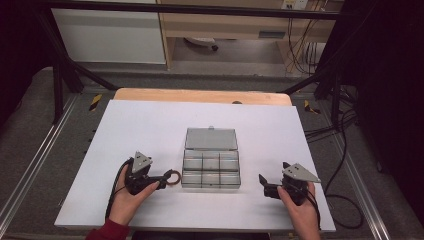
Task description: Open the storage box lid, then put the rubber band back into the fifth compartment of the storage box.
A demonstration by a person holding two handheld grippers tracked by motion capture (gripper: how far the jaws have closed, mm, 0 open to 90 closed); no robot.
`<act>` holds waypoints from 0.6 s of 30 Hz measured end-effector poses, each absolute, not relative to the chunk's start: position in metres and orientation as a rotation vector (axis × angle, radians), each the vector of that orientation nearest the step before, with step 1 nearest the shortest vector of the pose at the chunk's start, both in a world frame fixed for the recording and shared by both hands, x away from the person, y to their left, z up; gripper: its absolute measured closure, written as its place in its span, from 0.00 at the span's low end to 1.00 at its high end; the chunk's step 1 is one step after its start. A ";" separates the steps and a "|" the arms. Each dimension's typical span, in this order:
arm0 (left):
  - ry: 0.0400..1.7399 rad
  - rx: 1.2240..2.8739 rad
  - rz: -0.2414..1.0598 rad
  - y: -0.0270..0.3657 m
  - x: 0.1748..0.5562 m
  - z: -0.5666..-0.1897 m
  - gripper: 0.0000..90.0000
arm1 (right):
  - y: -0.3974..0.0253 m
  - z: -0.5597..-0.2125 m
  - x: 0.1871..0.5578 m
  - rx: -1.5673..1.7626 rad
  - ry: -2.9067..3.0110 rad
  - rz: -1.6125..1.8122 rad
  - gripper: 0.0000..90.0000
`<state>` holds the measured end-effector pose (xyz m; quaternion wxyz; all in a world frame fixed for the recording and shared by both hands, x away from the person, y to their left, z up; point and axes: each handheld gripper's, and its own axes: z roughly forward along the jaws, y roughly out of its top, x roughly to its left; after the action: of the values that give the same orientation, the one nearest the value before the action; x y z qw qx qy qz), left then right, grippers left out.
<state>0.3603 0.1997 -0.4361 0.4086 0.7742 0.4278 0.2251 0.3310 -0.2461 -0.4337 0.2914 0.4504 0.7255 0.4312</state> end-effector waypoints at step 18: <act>1.154 1.956 0.593 0.212 0.365 -0.441 0.34 | -0.245 -0.437 0.333 1.197 1.973 1.124 0.04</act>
<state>0.3655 0.2118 -0.4412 0.3867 0.7686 0.4534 0.2329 0.3333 -0.2449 -0.4373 0.2834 0.4472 0.7372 0.4199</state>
